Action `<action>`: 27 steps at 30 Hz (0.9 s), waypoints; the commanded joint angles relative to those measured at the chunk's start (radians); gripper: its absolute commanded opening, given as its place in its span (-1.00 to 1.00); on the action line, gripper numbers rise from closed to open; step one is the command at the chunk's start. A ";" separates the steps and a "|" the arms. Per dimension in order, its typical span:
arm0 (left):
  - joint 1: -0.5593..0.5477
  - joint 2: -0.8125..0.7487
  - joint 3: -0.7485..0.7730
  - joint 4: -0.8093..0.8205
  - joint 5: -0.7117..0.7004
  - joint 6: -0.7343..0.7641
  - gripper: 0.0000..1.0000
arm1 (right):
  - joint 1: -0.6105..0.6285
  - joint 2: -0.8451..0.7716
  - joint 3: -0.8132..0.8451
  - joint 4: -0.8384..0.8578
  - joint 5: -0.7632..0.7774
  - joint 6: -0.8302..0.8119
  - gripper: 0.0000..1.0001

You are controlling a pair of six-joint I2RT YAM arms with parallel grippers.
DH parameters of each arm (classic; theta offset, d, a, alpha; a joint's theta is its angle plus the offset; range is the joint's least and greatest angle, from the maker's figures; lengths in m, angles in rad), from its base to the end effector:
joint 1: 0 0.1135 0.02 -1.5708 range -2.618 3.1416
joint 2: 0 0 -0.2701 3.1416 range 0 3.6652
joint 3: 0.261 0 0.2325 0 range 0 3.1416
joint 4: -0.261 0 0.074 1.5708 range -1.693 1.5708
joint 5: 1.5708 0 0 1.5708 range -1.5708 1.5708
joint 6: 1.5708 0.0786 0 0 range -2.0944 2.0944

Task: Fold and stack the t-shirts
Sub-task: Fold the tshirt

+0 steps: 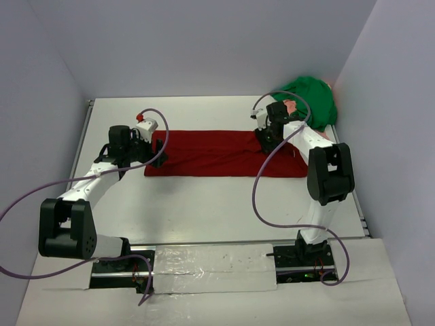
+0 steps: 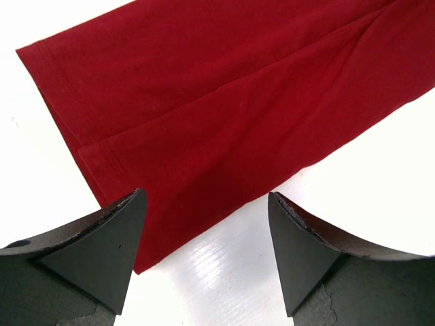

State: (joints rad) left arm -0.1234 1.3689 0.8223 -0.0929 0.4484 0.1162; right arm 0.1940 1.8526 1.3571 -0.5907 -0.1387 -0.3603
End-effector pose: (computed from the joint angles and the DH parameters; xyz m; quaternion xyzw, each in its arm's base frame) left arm 0.2986 -0.0714 0.2262 0.2032 0.8530 -0.2002 0.4370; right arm 0.3825 0.0862 0.1846 -0.2810 0.9270 0.0472 0.2441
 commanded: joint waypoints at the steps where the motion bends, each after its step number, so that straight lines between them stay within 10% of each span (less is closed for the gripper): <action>1: -0.002 -0.025 0.000 0.056 -0.004 0.010 0.62 | 0.009 0.020 0.050 0.109 0.040 0.004 -0.27; 16: -0.009 -0.017 -0.003 0.059 -0.023 0.007 0.60 | 0.056 0.091 0.120 0.425 0.094 0.124 -0.32; 27: -0.010 -0.019 -0.014 0.058 -0.019 0.011 0.59 | 0.067 0.128 0.264 0.156 0.134 0.115 0.05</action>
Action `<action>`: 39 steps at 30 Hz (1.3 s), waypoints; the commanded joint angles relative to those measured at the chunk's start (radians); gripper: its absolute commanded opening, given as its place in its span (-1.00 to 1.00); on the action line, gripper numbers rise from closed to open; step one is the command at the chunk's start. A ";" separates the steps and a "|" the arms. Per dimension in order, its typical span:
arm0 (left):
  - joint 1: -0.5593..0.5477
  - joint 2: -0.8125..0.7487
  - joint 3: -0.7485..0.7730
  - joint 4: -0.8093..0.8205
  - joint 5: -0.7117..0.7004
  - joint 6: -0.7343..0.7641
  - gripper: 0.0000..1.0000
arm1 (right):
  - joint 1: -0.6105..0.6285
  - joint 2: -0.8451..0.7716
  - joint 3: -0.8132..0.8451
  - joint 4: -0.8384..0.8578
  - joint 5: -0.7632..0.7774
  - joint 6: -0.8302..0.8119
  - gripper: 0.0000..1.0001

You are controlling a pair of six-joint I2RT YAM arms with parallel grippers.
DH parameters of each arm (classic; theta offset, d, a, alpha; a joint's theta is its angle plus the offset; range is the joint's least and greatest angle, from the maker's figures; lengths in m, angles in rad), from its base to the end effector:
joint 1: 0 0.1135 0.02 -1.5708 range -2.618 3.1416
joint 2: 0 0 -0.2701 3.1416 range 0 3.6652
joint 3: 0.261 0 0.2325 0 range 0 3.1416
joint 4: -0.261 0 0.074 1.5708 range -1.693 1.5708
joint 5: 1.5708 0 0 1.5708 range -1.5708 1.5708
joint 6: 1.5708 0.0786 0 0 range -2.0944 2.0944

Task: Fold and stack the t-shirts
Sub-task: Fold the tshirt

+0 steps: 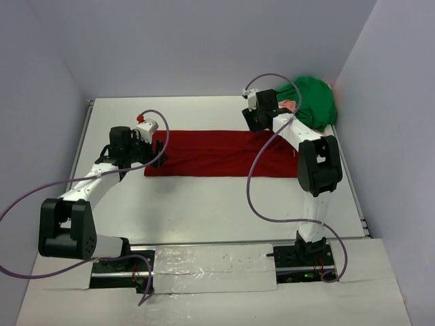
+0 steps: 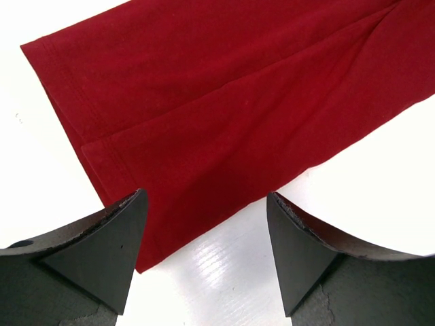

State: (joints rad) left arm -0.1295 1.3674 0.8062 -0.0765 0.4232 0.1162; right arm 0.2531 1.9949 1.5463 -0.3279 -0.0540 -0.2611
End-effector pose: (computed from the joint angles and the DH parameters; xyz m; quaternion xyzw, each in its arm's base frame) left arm 0.2979 -0.0713 0.2226 0.2008 0.8550 -0.1905 0.4385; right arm 0.4524 0.1214 0.2095 -0.2445 0.8889 0.0233 0.3867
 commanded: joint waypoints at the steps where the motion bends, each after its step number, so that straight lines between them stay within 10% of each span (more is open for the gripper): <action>1: -0.004 -0.014 0.004 0.041 0.008 0.011 0.59 | 0.008 -0.015 0.084 -0.137 0.052 0.020 0.09; 26: -0.004 -0.017 0.004 0.035 0.022 0.022 0.57 | 0.029 0.090 0.163 -0.507 0.091 0.033 0.09; 39: -0.005 -0.001 0.005 0.038 0.028 0.025 0.55 | 0.032 0.097 0.126 -0.421 0.060 0.042 -1.00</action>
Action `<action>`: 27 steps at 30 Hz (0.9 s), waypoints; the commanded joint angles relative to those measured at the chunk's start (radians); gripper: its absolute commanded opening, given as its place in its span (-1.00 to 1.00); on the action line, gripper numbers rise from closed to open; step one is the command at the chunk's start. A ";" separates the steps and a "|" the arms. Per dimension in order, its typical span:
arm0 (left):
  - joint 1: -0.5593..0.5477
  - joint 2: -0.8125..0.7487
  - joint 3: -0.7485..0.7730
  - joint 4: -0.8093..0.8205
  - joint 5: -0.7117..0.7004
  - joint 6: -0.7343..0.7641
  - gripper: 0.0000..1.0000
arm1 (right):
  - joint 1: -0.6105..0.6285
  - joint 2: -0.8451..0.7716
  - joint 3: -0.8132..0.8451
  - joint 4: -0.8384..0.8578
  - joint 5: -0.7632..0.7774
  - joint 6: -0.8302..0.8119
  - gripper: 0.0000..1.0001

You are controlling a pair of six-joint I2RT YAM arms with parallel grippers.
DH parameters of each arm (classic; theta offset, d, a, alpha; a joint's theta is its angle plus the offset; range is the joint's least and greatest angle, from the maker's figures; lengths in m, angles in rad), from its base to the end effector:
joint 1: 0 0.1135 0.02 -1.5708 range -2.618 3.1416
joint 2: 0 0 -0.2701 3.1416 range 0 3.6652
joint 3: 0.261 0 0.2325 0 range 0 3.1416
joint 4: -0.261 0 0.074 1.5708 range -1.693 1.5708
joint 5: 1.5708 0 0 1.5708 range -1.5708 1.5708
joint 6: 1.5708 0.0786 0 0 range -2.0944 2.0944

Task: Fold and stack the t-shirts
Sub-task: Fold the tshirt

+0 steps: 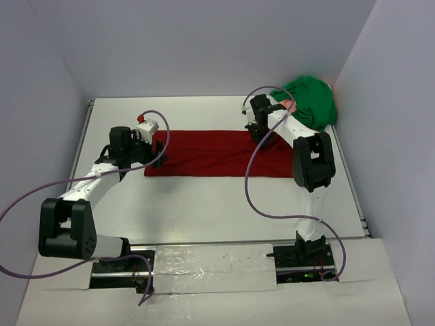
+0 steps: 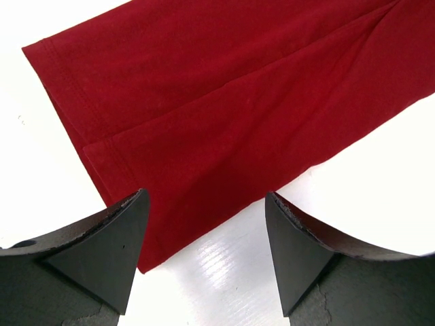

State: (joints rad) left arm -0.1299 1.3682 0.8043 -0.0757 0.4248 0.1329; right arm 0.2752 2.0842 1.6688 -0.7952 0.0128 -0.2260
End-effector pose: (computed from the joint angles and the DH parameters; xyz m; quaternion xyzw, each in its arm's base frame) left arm 0.2976 -0.0716 0.2218 0.2083 0.8535 -0.1877 0.4392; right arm 0.4200 0.1176 0.1702 -0.2429 0.9534 -0.0019 0.1792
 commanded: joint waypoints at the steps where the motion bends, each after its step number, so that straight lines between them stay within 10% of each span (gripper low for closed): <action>1: -0.005 -0.001 0.007 0.039 0.029 0.007 0.55 | 0.010 0.008 0.005 0.056 -0.007 0.007 -1.00; 24: -0.019 0.019 0.003 0.040 0.032 0.013 0.51 | 0.088 0.187 0.195 0.312 0.134 -0.001 -1.00; 27: -0.022 0.023 0.003 0.040 0.032 0.014 0.51 | 0.090 0.224 0.230 0.321 0.159 -0.006 -0.46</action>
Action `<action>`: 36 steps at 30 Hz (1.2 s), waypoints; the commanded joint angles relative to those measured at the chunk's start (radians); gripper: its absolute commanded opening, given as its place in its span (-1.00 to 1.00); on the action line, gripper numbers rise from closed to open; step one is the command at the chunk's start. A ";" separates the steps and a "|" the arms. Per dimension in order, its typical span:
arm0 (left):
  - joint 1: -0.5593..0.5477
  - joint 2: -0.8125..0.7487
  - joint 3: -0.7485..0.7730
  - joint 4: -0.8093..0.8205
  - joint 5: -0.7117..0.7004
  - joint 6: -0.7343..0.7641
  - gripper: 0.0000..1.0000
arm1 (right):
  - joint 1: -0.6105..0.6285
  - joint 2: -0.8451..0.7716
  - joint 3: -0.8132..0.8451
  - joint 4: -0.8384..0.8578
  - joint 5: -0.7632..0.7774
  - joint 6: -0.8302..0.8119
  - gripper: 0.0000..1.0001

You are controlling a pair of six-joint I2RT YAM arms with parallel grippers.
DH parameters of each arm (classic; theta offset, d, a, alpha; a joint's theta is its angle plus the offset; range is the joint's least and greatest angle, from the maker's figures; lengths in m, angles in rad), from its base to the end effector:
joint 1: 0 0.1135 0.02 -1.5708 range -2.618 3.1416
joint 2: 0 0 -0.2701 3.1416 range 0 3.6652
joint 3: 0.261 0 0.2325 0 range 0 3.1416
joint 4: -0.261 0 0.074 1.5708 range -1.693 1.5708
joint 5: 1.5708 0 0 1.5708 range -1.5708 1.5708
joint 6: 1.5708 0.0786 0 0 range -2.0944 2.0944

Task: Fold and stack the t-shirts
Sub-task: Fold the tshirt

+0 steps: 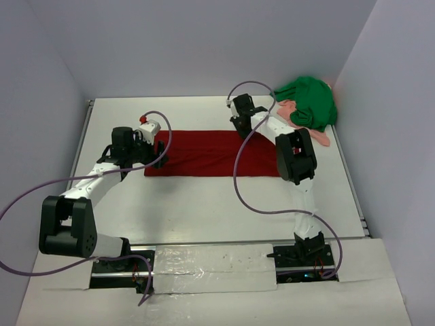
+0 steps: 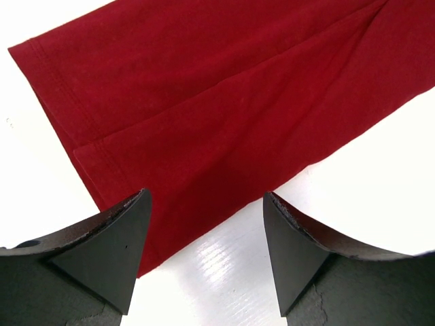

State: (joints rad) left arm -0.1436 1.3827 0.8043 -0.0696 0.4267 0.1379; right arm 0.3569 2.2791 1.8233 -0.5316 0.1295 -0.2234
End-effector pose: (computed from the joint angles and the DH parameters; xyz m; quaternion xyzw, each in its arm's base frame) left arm 0.2986 -0.0760 0.2184 0.2161 0.8532 -0.1908 0.4346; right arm 0.4791 0.1678 0.1468 -0.2556 0.9211 -0.0427 0.2905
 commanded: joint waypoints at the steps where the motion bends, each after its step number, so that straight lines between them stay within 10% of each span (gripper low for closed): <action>1: -0.008 0.009 0.001 0.036 0.030 0.011 0.51 | 0.010 0.037 0.088 0.039 0.048 -0.007 -0.03; 15: -0.013 -0.007 -0.004 0.136 0.060 -0.015 0.48 | 0.014 -0.515 -0.249 0.173 -0.106 0.039 0.05; 17: -0.016 0.027 0.027 0.129 0.049 -0.027 0.37 | 0.014 -0.605 -0.289 0.154 -0.107 0.044 -0.06; 20: -0.017 0.087 0.065 0.134 0.017 -0.053 -0.11 | 0.011 -0.717 -0.334 0.105 -0.102 0.032 -0.96; 21: -0.017 0.107 0.081 0.129 0.000 -0.058 -0.63 | 0.011 -0.748 -0.349 0.096 -0.097 0.032 -1.00; 23: -0.019 0.177 0.128 0.117 -0.025 -0.084 -1.00 | 0.005 -0.832 -0.400 0.059 -0.106 0.009 -1.00; 36: -0.033 0.456 0.305 0.073 -0.221 -0.126 -1.00 | -0.137 -1.170 -0.607 -0.001 -0.183 0.027 -1.00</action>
State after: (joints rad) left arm -0.1699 1.8011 1.0245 0.0017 0.2615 0.0303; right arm 0.2539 1.1683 1.2205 -0.5243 -0.0135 -0.2138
